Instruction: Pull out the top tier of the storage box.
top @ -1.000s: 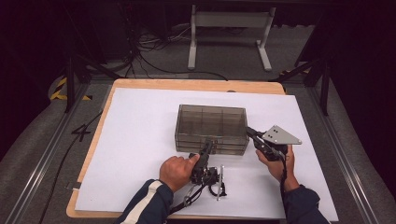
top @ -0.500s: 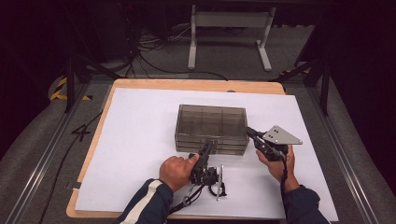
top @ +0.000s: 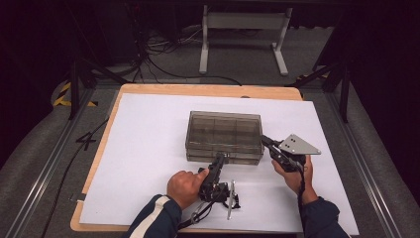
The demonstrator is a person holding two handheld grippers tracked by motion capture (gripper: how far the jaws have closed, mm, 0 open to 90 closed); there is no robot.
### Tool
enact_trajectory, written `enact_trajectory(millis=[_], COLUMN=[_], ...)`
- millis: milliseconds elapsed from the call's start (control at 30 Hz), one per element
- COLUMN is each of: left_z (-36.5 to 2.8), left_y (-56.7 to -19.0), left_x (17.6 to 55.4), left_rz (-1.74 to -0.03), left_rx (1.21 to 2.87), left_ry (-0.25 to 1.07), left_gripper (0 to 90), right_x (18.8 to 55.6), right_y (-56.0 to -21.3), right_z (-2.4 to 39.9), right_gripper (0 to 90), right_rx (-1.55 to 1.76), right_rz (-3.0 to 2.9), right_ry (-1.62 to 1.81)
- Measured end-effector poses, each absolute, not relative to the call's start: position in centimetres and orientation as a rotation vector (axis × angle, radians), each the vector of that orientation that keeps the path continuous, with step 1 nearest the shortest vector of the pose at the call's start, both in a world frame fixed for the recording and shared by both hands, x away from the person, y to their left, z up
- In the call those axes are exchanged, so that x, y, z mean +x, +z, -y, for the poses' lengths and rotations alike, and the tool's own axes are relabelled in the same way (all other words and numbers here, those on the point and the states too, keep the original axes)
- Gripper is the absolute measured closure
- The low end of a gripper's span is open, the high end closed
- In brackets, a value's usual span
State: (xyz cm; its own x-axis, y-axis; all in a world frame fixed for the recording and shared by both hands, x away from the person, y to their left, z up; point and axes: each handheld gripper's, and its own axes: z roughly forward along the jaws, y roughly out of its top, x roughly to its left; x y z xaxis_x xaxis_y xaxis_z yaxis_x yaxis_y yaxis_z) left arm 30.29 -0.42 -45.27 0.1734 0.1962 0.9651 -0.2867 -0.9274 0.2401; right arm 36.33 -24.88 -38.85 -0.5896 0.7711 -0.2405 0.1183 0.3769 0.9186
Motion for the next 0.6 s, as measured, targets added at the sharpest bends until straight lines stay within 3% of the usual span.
enact_trajectory(millis=[133,433,600], left_z=[-0.2,-1.6,-4.0], left_y=[-44.9,-43.9,-42.7], left_x=[30.3,29.4,29.0], left_rz=[0.023,-0.011,-0.086], left_rx=[2.097,2.117,2.119], left_ry=[1.704,1.538,1.33], left_gripper=[78.7,65.3,59.5], right_x=[36.3,36.4,36.3], right_y=[-38.9,-38.8,-38.9], right_z=[24.9,25.0,25.0], right_gripper=[90.0,90.0,90.0], right_rx=[0.764,0.764,0.759], right_rz=[-1.961,-1.967,-1.964], right_ry=[1.235,1.24,1.245])
